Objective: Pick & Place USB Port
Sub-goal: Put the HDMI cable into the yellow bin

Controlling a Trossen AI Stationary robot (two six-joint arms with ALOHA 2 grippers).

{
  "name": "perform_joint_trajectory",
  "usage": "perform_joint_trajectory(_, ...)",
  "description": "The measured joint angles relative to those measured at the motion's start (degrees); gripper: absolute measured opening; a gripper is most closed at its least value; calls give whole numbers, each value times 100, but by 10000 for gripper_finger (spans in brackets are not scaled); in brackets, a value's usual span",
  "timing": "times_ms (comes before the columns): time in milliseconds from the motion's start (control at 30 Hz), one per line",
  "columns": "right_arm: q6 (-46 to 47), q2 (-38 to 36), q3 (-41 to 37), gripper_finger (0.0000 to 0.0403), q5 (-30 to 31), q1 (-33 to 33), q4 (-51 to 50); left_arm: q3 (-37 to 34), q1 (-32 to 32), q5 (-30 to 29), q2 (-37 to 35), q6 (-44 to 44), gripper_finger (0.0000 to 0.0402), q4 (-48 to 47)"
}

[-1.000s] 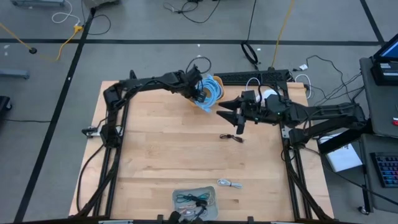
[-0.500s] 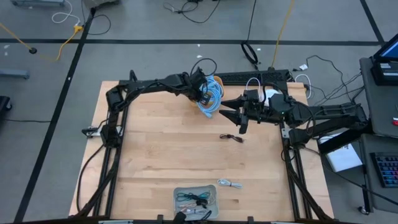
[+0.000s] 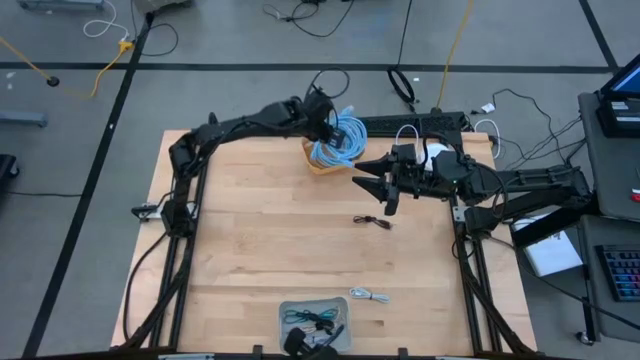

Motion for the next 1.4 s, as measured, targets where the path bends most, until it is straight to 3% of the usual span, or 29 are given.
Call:
perform_joint_trajectory(400,-13,-17,0,210,4,71,14,0,75,192,2,-259,42,-374)
perform_joint_trajectory(1400,-225,-22,2,210,170,455,315,-7,450,312,365,-659,42,-130)
